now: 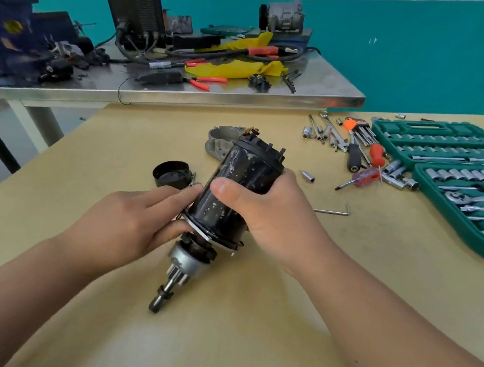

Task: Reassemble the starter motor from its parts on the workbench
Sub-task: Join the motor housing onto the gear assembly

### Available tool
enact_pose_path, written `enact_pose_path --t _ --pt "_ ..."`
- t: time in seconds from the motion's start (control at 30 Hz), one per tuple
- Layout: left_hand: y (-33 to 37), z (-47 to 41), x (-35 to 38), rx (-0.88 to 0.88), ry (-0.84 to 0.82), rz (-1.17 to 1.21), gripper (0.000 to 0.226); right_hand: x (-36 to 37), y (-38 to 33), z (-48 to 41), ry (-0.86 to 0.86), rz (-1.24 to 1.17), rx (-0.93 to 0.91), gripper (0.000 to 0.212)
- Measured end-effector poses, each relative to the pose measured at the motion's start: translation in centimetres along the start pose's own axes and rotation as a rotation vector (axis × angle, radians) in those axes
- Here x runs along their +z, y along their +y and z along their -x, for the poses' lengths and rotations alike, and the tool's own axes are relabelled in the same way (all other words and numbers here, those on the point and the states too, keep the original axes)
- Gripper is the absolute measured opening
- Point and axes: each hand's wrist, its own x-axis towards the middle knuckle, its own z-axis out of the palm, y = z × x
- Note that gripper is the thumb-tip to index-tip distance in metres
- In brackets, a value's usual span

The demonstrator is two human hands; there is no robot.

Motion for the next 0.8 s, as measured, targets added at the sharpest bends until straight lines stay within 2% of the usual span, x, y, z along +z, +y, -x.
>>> enact_pose_path --t 0.03,0.1,0.17,0.2,0.27,0.37,0.43,0.5,0.53,0.6,0.73,0.8 --pt "0.0 0.5 -0.3 -0.074 -0.031 0.091 0.053 0.3 -0.1 0.0 0.021 -0.002 -0.003 0.074" --pt "0.9 1.8 -0.9 -0.315 -0.073 0.444 0.052 0.9 -0.4 -0.2 0.046 -0.007 0.001 0.070" --pt "2.5 2.6 -0.6 -0.582 -0.135 0.771 0.077 1.4 -1.0 -0.4 0.066 0.001 0.004 0.073" --pt "3.6 2.7 -0.3 -0.683 -0.143 0.798 0.093 1.7 -1.3 -0.5 0.074 0.016 0.000 0.074" --pt "5.7 2.2 0.6 -0.813 -0.032 0.771 0.096 2.2 -1.6 -0.9 0.075 0.070 -0.013 0.074" --pt "6.3 1.8 1.6 -0.844 0.170 0.787 0.080 2.9 -2.2 -1.5 0.048 0.120 -0.026 0.071" --pt "5.7 2.0 1.7 -0.845 0.215 0.819 0.074 3.0 -2.3 -1.8 -0.002 0.148 -0.043 0.062" --pt "5.0 2.2 1.6 -0.854 0.219 0.872 0.064 2.7 -2.4 -2.1 -0.059 0.154 -0.063 0.042" --pt "4.7 2.3 1.6 -0.850 0.224 0.910 0.057 2.5 -2.5 -2.3 -0.079 0.131 -0.057 0.038" --pt "4.1 2.4 1.6 -0.848 0.240 0.989 0.052 2.4 -2.6 -2.9 -0.086 0.088 -0.023 0.051" --pt "3.7 2.7 1.6 -0.820 0.220 1.071 0.080 3.1 -2.9 -3.8 -0.068 0.239 -0.021 0.081" --pt "3.6 2.6 1.6 -0.832 0.196 1.080 0.081 3.3 -3.0 -3.7 -0.055 0.308 -0.011 0.087"
